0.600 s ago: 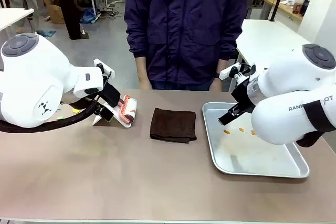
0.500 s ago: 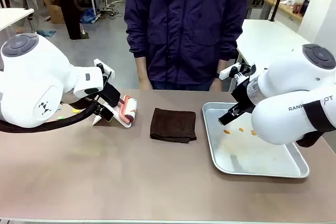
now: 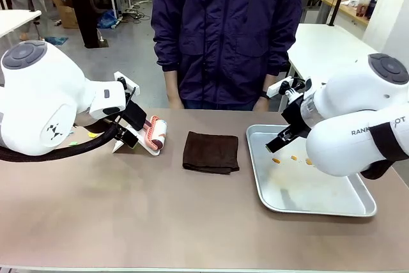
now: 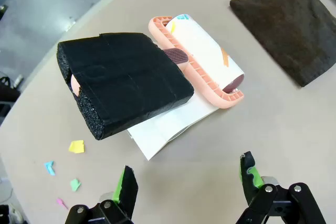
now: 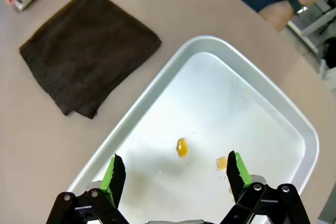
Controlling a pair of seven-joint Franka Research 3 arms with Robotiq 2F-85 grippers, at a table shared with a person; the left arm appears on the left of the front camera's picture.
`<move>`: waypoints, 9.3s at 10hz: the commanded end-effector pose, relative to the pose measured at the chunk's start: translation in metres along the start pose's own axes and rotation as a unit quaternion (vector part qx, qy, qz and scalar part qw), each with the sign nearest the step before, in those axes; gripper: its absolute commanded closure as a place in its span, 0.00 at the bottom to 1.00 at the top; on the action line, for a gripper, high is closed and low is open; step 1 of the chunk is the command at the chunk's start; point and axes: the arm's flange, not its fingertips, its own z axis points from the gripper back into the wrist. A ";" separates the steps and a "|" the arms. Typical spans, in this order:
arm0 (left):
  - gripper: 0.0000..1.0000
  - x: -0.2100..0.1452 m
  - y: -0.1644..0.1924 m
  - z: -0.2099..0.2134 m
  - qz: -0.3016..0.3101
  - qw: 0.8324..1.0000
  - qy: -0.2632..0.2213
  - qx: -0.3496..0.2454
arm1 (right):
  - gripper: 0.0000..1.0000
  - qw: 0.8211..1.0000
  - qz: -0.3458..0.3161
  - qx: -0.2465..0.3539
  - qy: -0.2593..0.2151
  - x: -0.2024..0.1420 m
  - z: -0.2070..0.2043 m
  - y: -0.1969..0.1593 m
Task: Clean the surface of the table.
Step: Hold the Lint Roller with your left hand and the towel with your right hand.
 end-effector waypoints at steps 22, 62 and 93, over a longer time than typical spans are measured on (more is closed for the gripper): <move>0.00 -0.170 0.094 0.232 0.262 0.919 -0.157 -0.249 | 0.00 0.836 -0.380 0.377 -0.123 -0.170 0.211 -0.121; 0.00 0.028 0.155 0.073 0.245 0.938 0.035 -0.242 | 0.00 0.910 -0.383 0.126 0.098 0.084 0.018 0.055; 0.00 0.095 0.161 -0.035 0.310 0.902 0.133 -0.269 | 0.00 0.862 -0.426 -0.035 0.272 0.153 -0.168 0.052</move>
